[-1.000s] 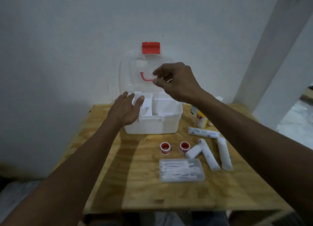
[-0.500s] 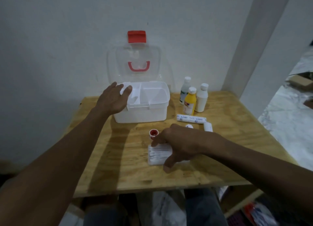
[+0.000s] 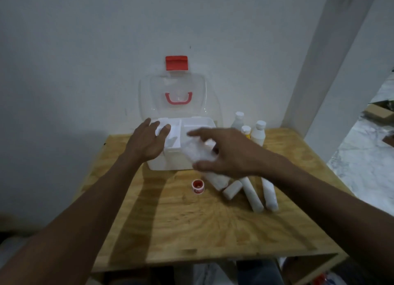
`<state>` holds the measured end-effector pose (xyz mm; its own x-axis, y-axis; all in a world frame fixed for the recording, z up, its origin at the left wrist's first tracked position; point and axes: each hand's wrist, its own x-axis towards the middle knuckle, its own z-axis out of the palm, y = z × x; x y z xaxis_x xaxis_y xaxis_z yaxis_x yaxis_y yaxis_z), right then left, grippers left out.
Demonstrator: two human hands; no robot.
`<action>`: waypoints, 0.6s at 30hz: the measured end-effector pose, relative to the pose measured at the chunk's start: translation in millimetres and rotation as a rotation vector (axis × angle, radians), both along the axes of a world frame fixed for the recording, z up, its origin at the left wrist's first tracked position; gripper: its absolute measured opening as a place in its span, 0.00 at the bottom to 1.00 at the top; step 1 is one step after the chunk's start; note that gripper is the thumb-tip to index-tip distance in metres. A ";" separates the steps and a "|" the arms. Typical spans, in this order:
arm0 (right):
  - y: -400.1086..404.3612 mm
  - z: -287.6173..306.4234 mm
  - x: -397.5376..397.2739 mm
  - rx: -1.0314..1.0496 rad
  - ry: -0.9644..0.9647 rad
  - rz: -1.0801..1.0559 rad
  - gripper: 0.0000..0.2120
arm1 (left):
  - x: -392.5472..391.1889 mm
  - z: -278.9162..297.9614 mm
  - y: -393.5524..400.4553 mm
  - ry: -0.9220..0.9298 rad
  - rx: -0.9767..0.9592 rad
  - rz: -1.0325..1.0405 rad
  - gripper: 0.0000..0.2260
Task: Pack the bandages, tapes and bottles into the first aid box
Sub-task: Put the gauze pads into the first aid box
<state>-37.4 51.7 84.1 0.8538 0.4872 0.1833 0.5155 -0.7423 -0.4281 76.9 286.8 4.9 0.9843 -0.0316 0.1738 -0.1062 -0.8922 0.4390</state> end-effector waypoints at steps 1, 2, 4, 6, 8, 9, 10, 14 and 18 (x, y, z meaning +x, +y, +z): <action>2.5 11.2 8.8 0.049 -0.026 -0.036 0.34 | 0.9 -0.6 0.2 -0.002 0.001 -0.004 0.33; 5.6 20.0 18.9 0.087 -0.046 -0.079 0.33 | 1.2 -0.8 0.3 0.000 0.001 -0.005 0.34; 13.8 32.0 42.9 0.127 -0.072 -0.173 0.32 | 3.3 0.5 1.6 0.018 0.005 -0.011 0.35; 23.7 34.6 68.2 0.146 -0.070 -0.258 0.31 | 5.1 2.6 3.5 0.045 0.006 -0.021 0.38; 32.8 30.4 89.9 0.142 -0.055 -0.310 0.31 | 6.7 5.4 4.6 0.068 0.008 -0.034 0.40; 36.7 26.5 98.8 0.137 -0.043 -0.330 0.31 | 7.3 6.9 4.2 0.071 0.014 -0.041 0.39; 39.6 22.1 105.8 0.129 -0.030 -0.350 0.31 | 7.7 8.3 3.2 0.067 0.024 -0.048 0.39; 47.3 0.9 120.2 0.065 0.033 -0.419 0.31 | 8.2 13.8 -4.3 0.032 0.085 -0.080 0.35; 51.5 -19.2 123.0 -0.029 0.092 -0.460 0.31 | 5.4 10.7 -5.1 0.031 0.089 -0.119 0.35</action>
<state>85.6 103.2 65.0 0.9944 0.0577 0.0884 0.0905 -0.8970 -0.4327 82.3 281.7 15.5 0.9776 -0.1618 0.1344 -0.2006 -0.9096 0.3639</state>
